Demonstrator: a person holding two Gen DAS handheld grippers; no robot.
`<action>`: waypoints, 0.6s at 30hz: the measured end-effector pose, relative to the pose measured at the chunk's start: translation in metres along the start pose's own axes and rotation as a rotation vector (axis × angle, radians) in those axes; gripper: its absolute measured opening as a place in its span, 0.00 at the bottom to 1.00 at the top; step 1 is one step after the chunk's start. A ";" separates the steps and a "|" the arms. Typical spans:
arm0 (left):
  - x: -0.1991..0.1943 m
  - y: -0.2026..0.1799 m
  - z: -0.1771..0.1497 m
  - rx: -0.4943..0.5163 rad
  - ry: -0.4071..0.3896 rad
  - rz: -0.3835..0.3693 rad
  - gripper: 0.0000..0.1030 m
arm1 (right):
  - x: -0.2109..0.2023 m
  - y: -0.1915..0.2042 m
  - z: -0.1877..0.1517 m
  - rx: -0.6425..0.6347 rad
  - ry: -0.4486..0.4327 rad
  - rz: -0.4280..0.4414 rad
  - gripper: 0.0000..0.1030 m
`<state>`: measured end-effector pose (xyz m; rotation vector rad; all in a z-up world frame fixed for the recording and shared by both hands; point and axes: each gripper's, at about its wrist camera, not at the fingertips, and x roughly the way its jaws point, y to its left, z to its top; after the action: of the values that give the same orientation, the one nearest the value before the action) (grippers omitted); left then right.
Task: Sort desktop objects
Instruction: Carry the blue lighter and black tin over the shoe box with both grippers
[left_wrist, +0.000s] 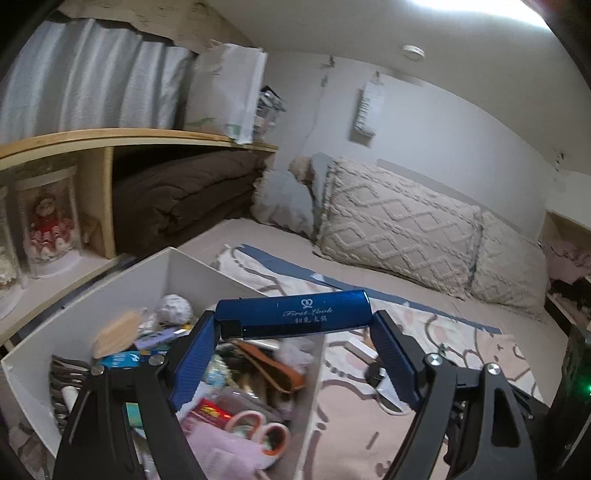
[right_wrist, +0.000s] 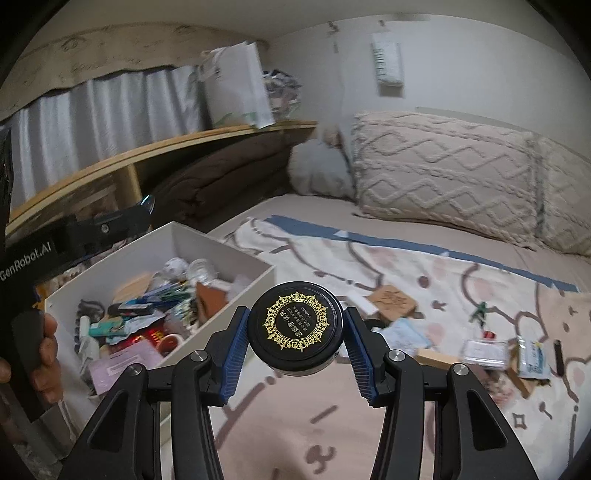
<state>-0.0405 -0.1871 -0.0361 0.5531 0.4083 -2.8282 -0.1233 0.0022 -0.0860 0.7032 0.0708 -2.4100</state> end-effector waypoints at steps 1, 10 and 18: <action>-0.001 0.007 0.000 -0.012 0.001 0.002 0.81 | 0.003 0.004 0.001 -0.007 0.005 0.011 0.50; -0.008 0.051 0.001 -0.041 -0.018 0.109 0.81 | 0.021 0.042 0.007 -0.061 0.023 0.097 0.50; -0.006 0.088 -0.002 -0.100 -0.012 0.200 0.81 | 0.040 0.077 0.015 -0.081 0.059 0.194 0.50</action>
<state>-0.0100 -0.2671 -0.0556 0.5252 0.4621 -2.6036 -0.1120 -0.0849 -0.0841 0.7099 0.1176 -2.1892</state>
